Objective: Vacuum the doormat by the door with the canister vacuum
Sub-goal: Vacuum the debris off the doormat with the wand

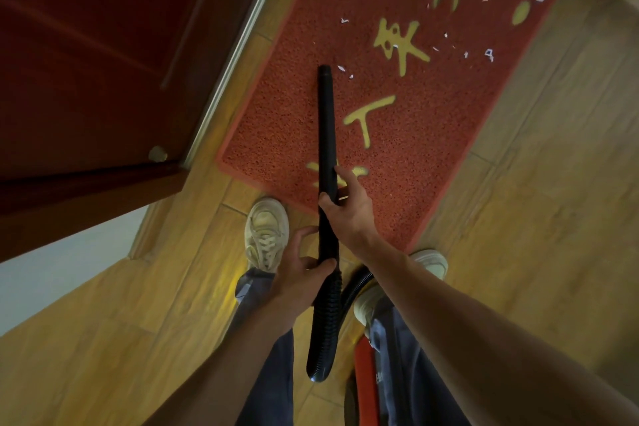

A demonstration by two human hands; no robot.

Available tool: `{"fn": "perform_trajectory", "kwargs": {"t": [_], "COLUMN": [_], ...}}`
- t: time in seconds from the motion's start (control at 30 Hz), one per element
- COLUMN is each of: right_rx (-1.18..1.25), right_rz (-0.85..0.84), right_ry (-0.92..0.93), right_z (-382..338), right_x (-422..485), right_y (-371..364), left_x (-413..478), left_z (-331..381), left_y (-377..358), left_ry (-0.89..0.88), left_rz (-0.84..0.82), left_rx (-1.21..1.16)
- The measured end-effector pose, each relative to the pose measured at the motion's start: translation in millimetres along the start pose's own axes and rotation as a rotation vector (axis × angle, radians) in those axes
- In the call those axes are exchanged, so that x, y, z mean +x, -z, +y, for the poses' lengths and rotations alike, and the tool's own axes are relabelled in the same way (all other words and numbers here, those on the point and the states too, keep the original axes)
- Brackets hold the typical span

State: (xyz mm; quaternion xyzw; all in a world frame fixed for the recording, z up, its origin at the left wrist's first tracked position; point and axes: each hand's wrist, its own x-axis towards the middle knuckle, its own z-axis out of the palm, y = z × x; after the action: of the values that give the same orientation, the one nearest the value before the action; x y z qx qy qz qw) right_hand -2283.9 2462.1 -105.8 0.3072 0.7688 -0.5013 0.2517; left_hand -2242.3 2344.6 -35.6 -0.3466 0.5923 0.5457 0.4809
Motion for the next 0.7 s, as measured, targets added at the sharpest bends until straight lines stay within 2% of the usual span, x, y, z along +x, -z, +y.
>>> {"fn": "perform_trajectory", "kwargs": {"t": [0.7], "right_rx": [0.069], "right_rz": [0.071], "right_ry": [-0.027], "right_z": [17], "right_x": [-2], "right_y": [20], "left_x": [3], "left_z": [2], "left_y": [-17], "left_ry": [0.01], "left_rz": [0.008], "left_rx": [0.126]}}
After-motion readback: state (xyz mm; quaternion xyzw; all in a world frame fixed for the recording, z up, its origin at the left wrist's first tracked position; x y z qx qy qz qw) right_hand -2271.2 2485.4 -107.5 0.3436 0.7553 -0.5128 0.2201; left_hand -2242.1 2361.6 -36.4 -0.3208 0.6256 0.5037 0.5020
